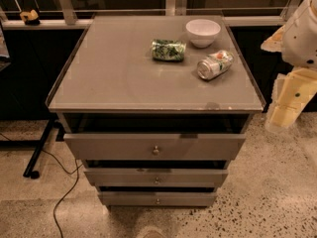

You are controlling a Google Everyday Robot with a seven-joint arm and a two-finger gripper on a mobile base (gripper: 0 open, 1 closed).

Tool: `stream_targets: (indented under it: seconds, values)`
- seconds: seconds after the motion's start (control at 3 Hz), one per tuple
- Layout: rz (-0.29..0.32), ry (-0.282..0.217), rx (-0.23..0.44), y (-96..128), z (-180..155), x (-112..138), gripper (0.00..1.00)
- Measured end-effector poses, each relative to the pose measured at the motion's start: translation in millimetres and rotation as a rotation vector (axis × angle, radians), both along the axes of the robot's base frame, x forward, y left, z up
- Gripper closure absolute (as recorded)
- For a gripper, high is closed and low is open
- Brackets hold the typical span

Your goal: Open top drawer

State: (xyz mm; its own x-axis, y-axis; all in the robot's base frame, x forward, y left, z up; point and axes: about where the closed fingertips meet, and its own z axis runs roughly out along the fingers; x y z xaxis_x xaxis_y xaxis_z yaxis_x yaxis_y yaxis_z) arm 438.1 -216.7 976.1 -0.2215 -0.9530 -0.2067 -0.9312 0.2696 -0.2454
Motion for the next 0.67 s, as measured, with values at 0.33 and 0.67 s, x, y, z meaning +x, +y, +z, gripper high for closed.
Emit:
stream_targets:
  seconds: [0.33, 0.67]
  values:
    - [0.0, 0.0, 0.0, 0.0, 0.0, 0.0, 0.0]
    - [-0.068, -0.034, 0.078, -0.1, -5.9, -1.1, 0.0]
